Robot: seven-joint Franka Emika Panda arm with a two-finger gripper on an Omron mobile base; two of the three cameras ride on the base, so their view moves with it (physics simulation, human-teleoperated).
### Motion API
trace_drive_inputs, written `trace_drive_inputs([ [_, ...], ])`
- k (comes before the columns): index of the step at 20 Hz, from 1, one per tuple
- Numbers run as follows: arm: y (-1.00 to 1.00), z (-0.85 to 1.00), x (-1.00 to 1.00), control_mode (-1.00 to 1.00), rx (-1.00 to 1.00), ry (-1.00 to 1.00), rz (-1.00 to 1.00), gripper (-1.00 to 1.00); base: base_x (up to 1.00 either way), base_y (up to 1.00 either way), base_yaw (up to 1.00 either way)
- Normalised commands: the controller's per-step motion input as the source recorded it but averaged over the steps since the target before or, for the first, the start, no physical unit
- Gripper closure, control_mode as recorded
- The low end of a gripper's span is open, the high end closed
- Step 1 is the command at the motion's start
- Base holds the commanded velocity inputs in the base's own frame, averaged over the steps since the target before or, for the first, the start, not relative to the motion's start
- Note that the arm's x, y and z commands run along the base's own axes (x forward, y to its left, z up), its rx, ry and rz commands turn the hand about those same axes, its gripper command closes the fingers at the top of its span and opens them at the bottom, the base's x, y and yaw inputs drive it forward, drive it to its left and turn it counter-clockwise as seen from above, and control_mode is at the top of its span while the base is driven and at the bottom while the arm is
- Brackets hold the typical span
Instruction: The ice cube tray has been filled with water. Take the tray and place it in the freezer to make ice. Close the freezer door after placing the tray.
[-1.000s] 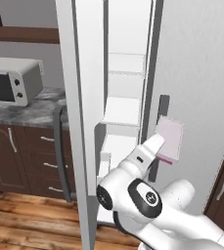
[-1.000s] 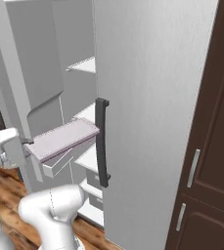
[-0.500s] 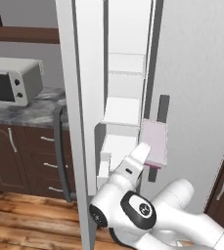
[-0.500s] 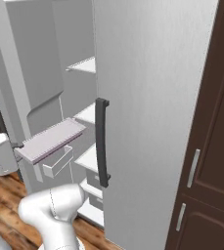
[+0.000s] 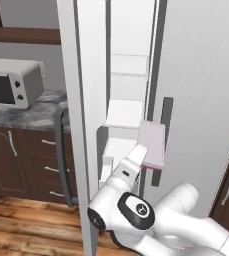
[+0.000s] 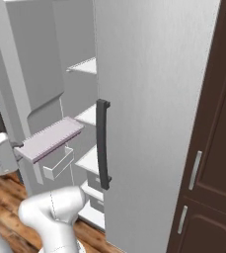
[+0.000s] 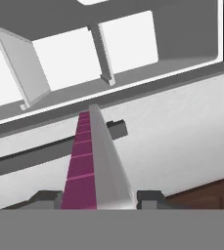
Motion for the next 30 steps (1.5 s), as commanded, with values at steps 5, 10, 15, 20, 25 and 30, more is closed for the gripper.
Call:
trace_drive_inputs([
  [5,0.2,0.0,0.43,-1.0,0.0,0.0,0.0,1.0,0.0,0.0,0.0],
  [10,0.19,0.0,0.45,-1.0,0.0,0.0,0.0,1.0,0.0,0.0,0.0],
  [15,0.02,0.0,0.38,-1.0,0.0,0.0,0.0,1.0,0.0,0.0,0.0],
  [20,0.0,0.0,0.35,-1.0,0.0,0.0,0.0,1.0,0.0,0.0,0.0],
  [25,0.0,0.0,0.32,-1.0,0.0,0.0,0.0,1.0,0.0,0.0,0.0],
  [30,-0.1,0.0,0.17,-1.0,0.0,0.0,0.0,1.0,0.0,0.0,0.0],
])
